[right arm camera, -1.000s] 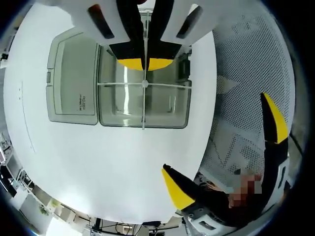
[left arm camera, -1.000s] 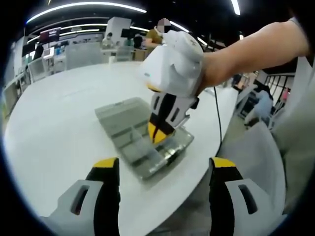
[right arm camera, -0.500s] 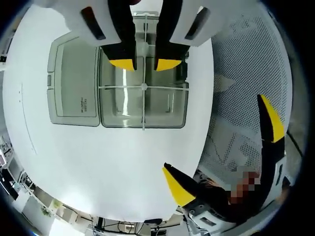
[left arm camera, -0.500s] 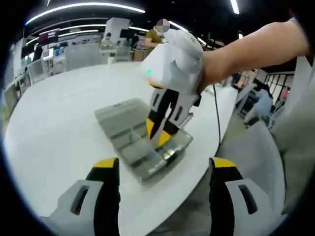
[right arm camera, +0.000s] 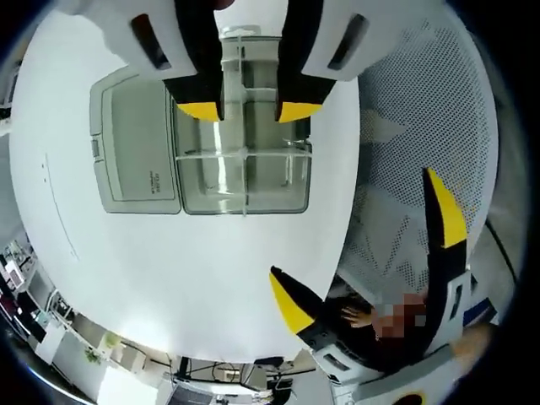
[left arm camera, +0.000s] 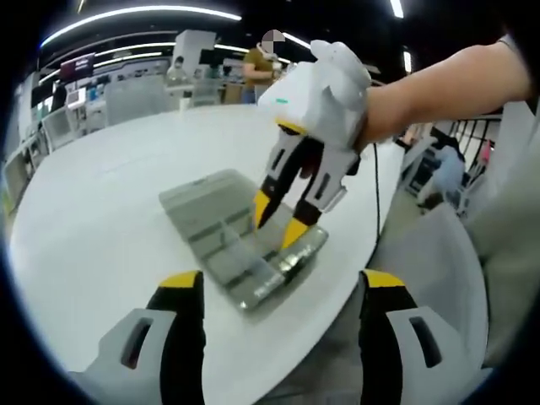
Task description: Insert the divider into the dual guide fixture by aligning both edges with the guide slots and pushing it downward to the bottom, including one-sided entry, uneven engagement, binding, and posture correction.
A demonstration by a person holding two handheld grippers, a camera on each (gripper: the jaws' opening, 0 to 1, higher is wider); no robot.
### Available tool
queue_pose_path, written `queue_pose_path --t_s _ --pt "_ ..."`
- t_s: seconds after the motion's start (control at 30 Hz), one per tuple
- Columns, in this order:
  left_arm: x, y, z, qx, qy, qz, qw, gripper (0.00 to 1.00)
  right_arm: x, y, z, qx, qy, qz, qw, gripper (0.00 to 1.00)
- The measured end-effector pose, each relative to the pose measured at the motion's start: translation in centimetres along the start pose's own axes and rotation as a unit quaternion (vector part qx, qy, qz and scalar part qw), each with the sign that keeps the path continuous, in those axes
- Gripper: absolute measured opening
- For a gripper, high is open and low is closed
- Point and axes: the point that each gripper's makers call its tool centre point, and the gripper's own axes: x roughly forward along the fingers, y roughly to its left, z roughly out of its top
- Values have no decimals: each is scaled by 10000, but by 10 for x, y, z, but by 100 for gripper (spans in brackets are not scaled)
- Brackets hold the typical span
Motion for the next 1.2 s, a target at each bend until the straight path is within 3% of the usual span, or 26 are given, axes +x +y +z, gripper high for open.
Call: queue_pose_path --t_s 0.33,0.63,1.0,1.07,1.13,1.2 --pt "-2 0 0 82 91 -20 9999 75 -16 -1 -4 540 -500 -328 9967 28" --pt "-7 -1 3 184 134 0 9997 77 -35 2 -9 958 -919 -643 9891 36" --pt "-14 -4 7 346 126 117 9993 81 -60 12 -18 1623 -1453 -1060 9702 49" --pt "-15 -5 6 353 128 147 9992 82 -64 14 -19 1764 -1550 -1147 9653 50" --pt "-17 -5 5 378 125 185 9990 82 -69 15 -19 2062 -1753 -1216 9550 54" --pt "-19 -5 4 373 133 214 9990 83 -71 17 -24 2084 -1711 -1291 9543 59"
